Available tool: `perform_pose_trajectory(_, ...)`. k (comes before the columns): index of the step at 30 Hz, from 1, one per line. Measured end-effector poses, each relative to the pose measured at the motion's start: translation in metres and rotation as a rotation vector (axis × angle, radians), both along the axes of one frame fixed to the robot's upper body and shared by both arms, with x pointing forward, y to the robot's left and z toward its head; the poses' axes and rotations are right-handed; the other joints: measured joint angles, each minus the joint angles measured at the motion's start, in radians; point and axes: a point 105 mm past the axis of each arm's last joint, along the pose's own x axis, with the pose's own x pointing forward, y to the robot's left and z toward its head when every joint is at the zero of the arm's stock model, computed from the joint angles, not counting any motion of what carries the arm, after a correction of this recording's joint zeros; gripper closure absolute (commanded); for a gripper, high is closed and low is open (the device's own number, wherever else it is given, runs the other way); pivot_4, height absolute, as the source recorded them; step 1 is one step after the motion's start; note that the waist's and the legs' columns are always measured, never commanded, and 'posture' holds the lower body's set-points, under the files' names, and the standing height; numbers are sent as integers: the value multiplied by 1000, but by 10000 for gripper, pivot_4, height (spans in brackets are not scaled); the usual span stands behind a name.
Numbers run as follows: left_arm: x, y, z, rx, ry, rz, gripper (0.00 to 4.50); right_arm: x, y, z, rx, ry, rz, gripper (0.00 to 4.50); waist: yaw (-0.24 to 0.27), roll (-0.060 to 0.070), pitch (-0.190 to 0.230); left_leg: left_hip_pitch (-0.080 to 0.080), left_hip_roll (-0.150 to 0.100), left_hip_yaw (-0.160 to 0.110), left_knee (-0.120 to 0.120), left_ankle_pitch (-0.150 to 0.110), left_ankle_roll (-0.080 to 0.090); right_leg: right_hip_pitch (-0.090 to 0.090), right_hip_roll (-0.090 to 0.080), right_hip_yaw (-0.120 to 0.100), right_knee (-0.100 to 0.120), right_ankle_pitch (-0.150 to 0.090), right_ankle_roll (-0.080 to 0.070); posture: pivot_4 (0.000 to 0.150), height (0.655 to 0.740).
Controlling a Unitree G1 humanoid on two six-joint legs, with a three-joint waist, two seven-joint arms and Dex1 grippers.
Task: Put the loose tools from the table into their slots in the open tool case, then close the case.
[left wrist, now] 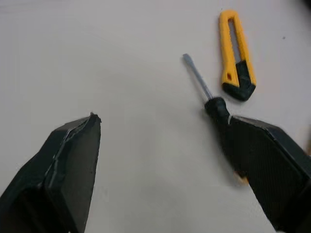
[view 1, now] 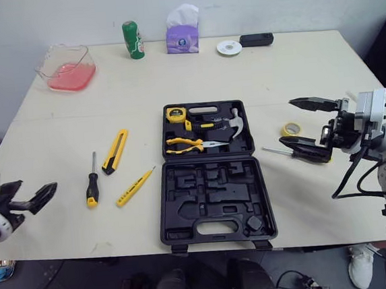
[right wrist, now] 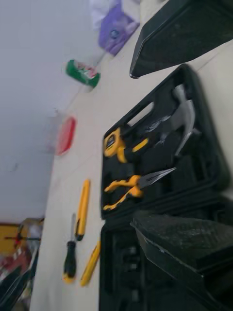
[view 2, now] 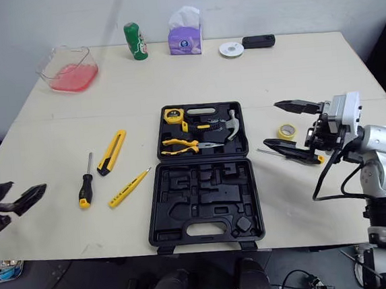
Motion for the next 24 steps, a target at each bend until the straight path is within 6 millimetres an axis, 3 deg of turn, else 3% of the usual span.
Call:
perform_pose_trajectory(4,14,-46,-2,-43,65,-71,565,-11,28,0,45,9,141,0,-1,-1,-1,0,0,0,1,0,-1,0,4,1,0,0,0,1500,7400)
perform_pose_trajectory(7,20,-64,-8,-69,118,-80,565,-17,44,-1,58,9,220,0,-7,-1,-1,0,1,2,1,1,-2,-1,9,3,1,0,0,1500,7400)
perform_pose_trajectory(15,24,-64,-29,-6,212,27,565,-29,56,-4,-4,20,357,0,-1,-2,-1,1,3,2,1,0,-4,-1,10,6,1,0,-1,1500,7400)
perform_pose_trajectory(24,21,-54,-50,3,282,127,565,-30,58,-7,-13,30,372,0,-3,-2,-1,1,4,2,1,0,-5,-1,11,6,0,0,-1,1500,7400)
